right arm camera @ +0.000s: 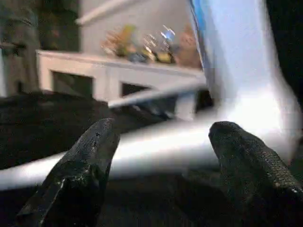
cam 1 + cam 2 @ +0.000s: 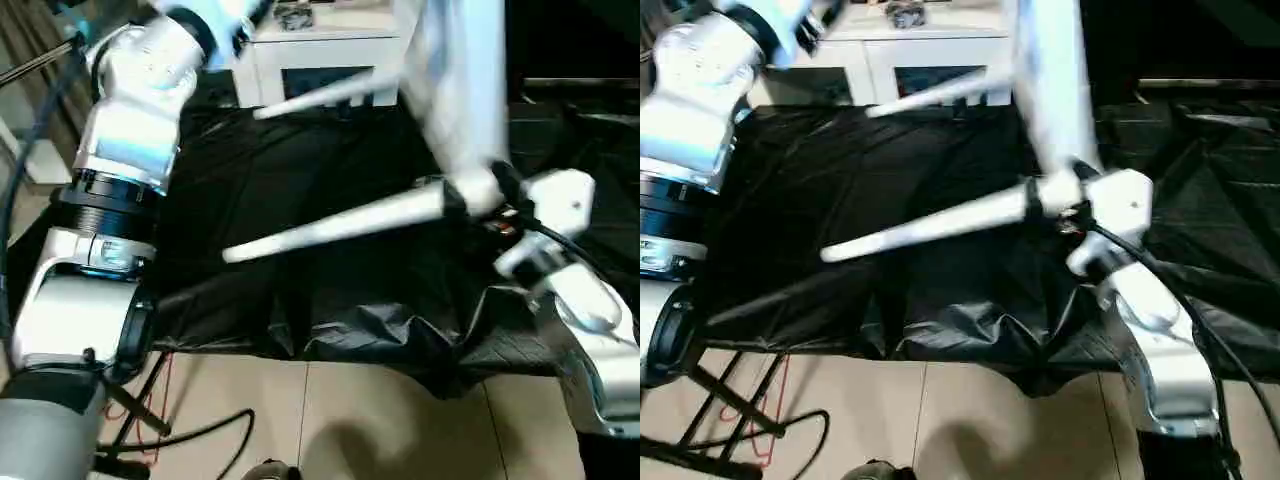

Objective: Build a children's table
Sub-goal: Flip table

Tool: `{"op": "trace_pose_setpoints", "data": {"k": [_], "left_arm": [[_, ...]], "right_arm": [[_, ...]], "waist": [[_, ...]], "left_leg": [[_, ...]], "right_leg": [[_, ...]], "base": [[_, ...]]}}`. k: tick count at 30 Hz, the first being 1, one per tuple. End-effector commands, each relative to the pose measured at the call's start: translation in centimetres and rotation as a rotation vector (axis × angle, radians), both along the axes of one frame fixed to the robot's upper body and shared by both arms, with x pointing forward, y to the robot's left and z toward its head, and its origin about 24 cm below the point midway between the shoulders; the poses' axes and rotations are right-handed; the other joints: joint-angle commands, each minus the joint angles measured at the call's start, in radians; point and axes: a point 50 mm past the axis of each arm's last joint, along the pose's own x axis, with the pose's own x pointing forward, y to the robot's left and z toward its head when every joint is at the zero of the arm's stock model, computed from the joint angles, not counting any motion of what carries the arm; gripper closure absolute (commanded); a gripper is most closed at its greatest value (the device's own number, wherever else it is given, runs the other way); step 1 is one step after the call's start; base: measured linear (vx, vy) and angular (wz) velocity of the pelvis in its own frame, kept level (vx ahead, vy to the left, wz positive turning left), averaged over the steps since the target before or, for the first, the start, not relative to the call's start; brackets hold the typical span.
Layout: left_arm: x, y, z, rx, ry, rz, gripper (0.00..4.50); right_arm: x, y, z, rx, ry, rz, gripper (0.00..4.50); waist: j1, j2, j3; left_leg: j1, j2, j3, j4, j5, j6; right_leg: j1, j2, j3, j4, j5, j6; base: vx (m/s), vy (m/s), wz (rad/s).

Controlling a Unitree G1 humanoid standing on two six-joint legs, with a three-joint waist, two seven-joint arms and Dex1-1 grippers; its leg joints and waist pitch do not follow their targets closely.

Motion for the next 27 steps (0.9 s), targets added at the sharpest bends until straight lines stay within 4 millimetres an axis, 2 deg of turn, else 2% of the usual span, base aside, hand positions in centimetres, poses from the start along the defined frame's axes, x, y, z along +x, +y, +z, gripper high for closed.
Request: {"op": "trace_pose_setpoints", "data": {"k": [1, 2, 5, 6, 7, 8, 9, 10, 12, 13, 14, 16, 17, 18, 19, 20, 21, 22, 24, 25, 26, 27], "left_arm": [[-0.5, 2.8, -0.1, -0.26, -0.013, 0.069, 2.12], [-0.6, 3.0, -0.2, -0.267, -0.012, 0.074, 2.12], [-0.9, 3.5, -0.7, -0.304, -0.013, 0.095, 2.17], [-0.9, 3.7, -0.9, -0.314, -0.005, 0.098, 2.21], [-1.0, 3.8, -1.2, -0.321, -0.002, 0.098, 2.21], [-1.1, 3.8, -1.4, -0.324, 0.002, 0.093, 2.24], [-1.1, 3.8, -1.4, -0.324, 0.002, 0.093, 2.26], [-1.2, 3.8, -1.8, -0.331, 0.012, 0.089, 2.26], [-1.4, 3.7, -2.4, -0.331, 0.022, 0.073, 2.29], [-1.7, 3.6, -3.1, -0.349, 0.034, 0.052, 2.29], [-1.7, 3.5, -3.2, -0.353, 0.035, 0.049, 2.3], [-1.9, 3.5, -3.6, -0.338, 0.047, 0.041, 2.33], [-2.0, 3.5, -3.8, -0.336, 0.048, 0.033, 2.33], [-2.1, 3.5, -4.0, -0.333, 0.049, 0.017, 2.37], [-2.2, 3.6, -4.2, -0.324, 0.045, 0.005, 2.39], [-2.2, 3.8, -4.4, -0.318, 0.046, 0.007, 2.41], [-2.2, 3.8, -4.5, -0.317, 0.047, 0.01, 2.43], [-2.3, 3.9, -4.4, -0.314, 0.043, 0.008, 2.46], [-2.3, 3.9, -4.4, -0.313, 0.04, 0.005, 2.48], [-2.4, 4.0, -4.4, -0.312, 0.04, 0.007, 2.5], [-2.4, 4.1, -4.4, -0.311, 0.04, 0.008, 2.52], [-2.5, 4.2, -4.4, -0.309, 0.041, 0.011, 2.53]], "right_arm": [[-0.2, -0.8, -0.4, 0.053, 0.034, -0.061, 0.73], [-0.3, -0.9, -0.5, 0.054, 0.037, -0.061, 0.7], [-0.5, -0.7, -0.6, 0.067, 0.049, -0.048, 0.37], [-0.5, -0.5, -0.7, 0.084, 0.056, -0.037, 0.32], [-0.4, -0.3, -0.7, 0.096, 0.061, -0.025, 0.32], [-0.2, 0.0, -0.6, 0.111, 0.061, -0.003, 0.26], [-0.2, 0.0, -0.6, 0.111, 0.061, -0.003, 0.04], [0.1, 0.4, -0.4, 0.142, 0.061, 0.028, 0.04], [0.9, 1.0, -0.2, 0.186, 0.061, 0.066, 0.0], [2.2, 1.6, -0.2, 0.21, 0.071, 0.105, 0.0], [2.4, 1.6, -0.3, 0.209, 0.072, 0.109, 0.0], [3.3, 2.1, -0.2, 0.186, 0.072, 0.133, 0.0], [4.0, 2.4, -0.3, 0.176, 0.073, 0.135, 0.0], [5.1, 2.6, -0.4, 0.172, 0.082, 0.125, 0.0], [6.4, 3.0, -0.5, 0.19, 0.099, 0.127, 0.0], [7.5, 3.4, -0.6, 0.209, 0.124, 0.131, 0.0], [7.8, 3.6, -0.7, 0.216, 0.135, 0.132, 0.0], [8.4, 3.8, -0.8, 0.238, 0.15, 0.128, 0.0], [8.9, 3.9, -0.9, 0.255, 0.16, 0.127, 0.0], [9.4, 4.2, -1.1, 0.279, 0.177, 0.129, 0.0], [9.9, 4.7, -1.3, 0.305, 0.193, 0.162, 0.0], [10.3, 5.3, -1.4, 0.33, 0.208, 0.202, 0.17]], "waist": [[-0.002, -0.045, -0.065], [-0.002, -0.044, -0.066], [-0.006, -0.037, -0.076], [-0.008, -0.041, -0.078], [-0.01, -0.045, -0.074], [-0.01, -0.044, -0.071], [-0.01, -0.044, -0.071], [-0.009, -0.043, -0.069], [-0.013, -0.045, -0.067], [-0.016, -0.043, -0.067], [-0.019, -0.046, -0.067], [-0.016, -0.043, -0.066], [-0.017, -0.043, -0.066], [-0.017, -0.05, -0.067], [-0.023, -0.048, -0.071], [-0.025, -0.052, -0.071], [-0.024, -0.05, -0.069], [-0.019, -0.05, -0.068], [-0.017, -0.047, -0.072], [-0.017, -0.047, -0.074], [-0.015, -0.053, -0.073], [-0.017, -0.054, -0.074]], "left_leg": [[0.034, 0.045, -0.034, -0.058, -0.228, 0.048], [0.031, 0.045, -0.034, -0.058, -0.222, 0.049], [0.029, 0.05, -0.038, -0.059, -0.188, 0.054], [0.031, 0.051, -0.037, -0.056, -0.18, 0.06], [0.028, 0.049, -0.035, -0.057, -0.181, 0.068], [0.027, 0.049, -0.036, -0.058, -0.192, 0.068], [0.03, 0.05, -0.035, -0.058, -0.206, 0.065], [0.034, 0.053, -0.035, -0.059, -0.238, 0.054], [0.031, 0.053, -0.037, -0.063, -0.25, 0.042], [0.034, 0.054, -0.037, -0.063, -0.257, 0.034], [0.034, 0.054, -0.037, -0.064, -0.26, 0.03], [0.041, 0.055, -0.033, -0.062, -0.269, 0.016], [0.039, 0.055, -0.033, -0.062, -0.266, 0.012], [0.036, 0.054, -0.032, -0.062, -0.257, 0.011], [0.03, 0.05, -0.034, -0.06, -0.235, 0.009], [0.029, 0.049, -0.032, -0.058, -0.227, 0.01], [0.033, 0.05, -0.03, -0.057, -0.239, 0.011], [0.038, 0.053, -0.028, -0.058, -0.247, 0.009], [0.039, 0.056, -0.03, -0.06, -0.235, 0.006], [0.038, 0.056, -0.031, -0.06, -0.22, 0.006], [0.037, 0.057, -0.03, -0.062, -0.216, 0.008], [0.036, 0.056, -0.03, -0.06, -0.23, 0.007]], "right_leg": [[0.016, -0.059, 0.019, -0.101, -0.26, -0.17], [0.018, -0.059, 0.019, -0.1, -0.255, -0.168], [0.02, -0.053, 0.016, -0.09, -0.15, -0.17], [0.016, -0.049, 0.016, -0.086, -0.096, -0.179], [0.016, -0.05, 0.016, -0.086, -0.075, -0.19], [0.015, -0.052, 0.015, -0.088, -0.087, -0.192], [0.014, -0.053, 0.016, -0.088, -0.099, -0.195], [0.012, -0.053, 0.018, -0.092, -0.135, -0.194], [0.015, -0.054, 0.017, -0.091, -0.154, -0.191], [0.011, -0.055, 0.018, -0.091, -0.16, -0.192], [0.011, -0.054, 0.017, -0.091, -0.16, -0.196], [0.006, -0.053, 0.021, -0.095, -0.165, -0.196], [0.006, -0.053, 0.021, -0.094, -0.16, -0.195], [0.009, -0.054, 0.02, -0.091, -0.148, -0.197], [0.014, -0.057, 0.016, -0.085, -0.129, -0.212], [0.014, -0.055, 0.016, -0.087, -0.125, -0.215], [0.008, -0.055, 0.018, -0.088, -0.143, -0.22], [0.006, -0.054, 0.02, -0.089, -0.148, -0.212], [0.007, -0.052, 0.019, -0.083, -0.117, -0.209], [0.009, -0.051, 0.018, -0.076, -0.08, -0.214], [0.01, -0.05, 0.018, -0.078, -0.069, -0.214], [0.01, -0.054, 0.017, -0.075, -0.063, -0.226]], "base": [[0.0, 0.0, 0.0], [0.0, 0.0, 0.0], [0.0, 0.0, 0.0], [0.0, 0.0, 0.0], [0.0, 0.0, 0.0], [0.0, 0.0, 0.0], [0.0, 0.0, 0.0], [0.0, 0.0, 0.0], [0.0, 0.0, 0.0], [0.0, 0.0, 0.0], [0.0, 0.0, 0.0], [0.0, 0.0, 0.0], [0.0, 0.0, 0.0], [0.0, 0.0, 0.0], [0.0, 0.0, 0.0], [0.0, 0.0, 0.0], [0.0, 0.0, 0.0], [0.0, 0.0, 0.0], [0.0, 0.0, 0.0], [0.0, 0.0, 0.0], [0.0, 0.0, 0.0], [0.0, 0.0, 0.0]]}}
